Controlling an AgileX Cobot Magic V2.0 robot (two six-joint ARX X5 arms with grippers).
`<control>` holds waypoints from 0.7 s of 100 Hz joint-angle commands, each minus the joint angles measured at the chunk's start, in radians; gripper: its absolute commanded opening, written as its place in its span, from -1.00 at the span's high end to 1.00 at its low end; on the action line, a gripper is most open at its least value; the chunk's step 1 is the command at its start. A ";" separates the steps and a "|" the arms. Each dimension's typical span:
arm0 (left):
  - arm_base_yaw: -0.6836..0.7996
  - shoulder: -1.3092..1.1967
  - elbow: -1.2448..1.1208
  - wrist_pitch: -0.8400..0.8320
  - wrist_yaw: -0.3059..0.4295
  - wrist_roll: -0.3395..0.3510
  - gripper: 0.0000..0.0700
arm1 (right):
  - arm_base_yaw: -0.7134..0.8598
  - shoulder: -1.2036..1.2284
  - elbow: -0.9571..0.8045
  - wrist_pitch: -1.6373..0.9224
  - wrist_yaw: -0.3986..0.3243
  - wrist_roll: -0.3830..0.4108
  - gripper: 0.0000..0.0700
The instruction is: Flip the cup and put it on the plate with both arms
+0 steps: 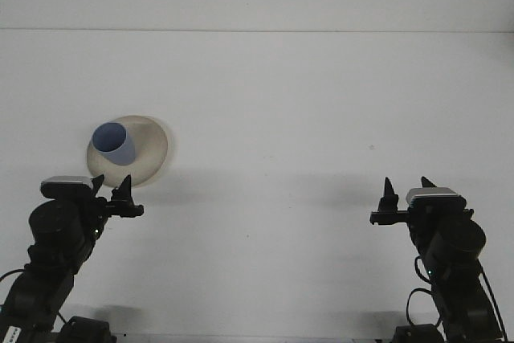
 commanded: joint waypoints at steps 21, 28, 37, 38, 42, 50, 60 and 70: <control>-0.015 -0.035 -0.127 0.170 0.002 0.053 -0.09 | 0.003 0.003 0.009 0.018 0.000 -0.008 -0.42; -0.015 -0.031 -0.127 0.173 0.002 0.053 -0.09 | 0.003 0.003 0.009 0.017 0.000 -0.008 -0.42; -0.015 -0.032 -0.127 0.191 0.002 0.053 -0.09 | 0.003 0.003 0.009 0.017 0.000 -0.008 -0.42; -0.015 -0.033 -0.127 0.192 0.002 0.053 -0.09 | 0.003 0.003 0.009 0.017 0.000 -0.008 -0.42; -0.014 -0.036 -0.127 0.193 0.002 0.053 -0.09 | 0.003 0.003 0.009 0.017 0.000 -0.008 -0.42; -0.014 -0.037 -0.127 0.192 0.002 0.053 -0.09 | 0.003 0.003 0.009 0.017 0.000 -0.009 -0.41; -0.014 -0.037 -0.127 0.188 0.002 0.053 0.04 | 0.003 0.003 0.009 0.017 0.000 -0.010 -0.28; -0.014 -0.037 -0.127 0.185 0.002 0.053 0.80 | 0.003 0.003 0.009 0.017 0.000 -0.010 0.24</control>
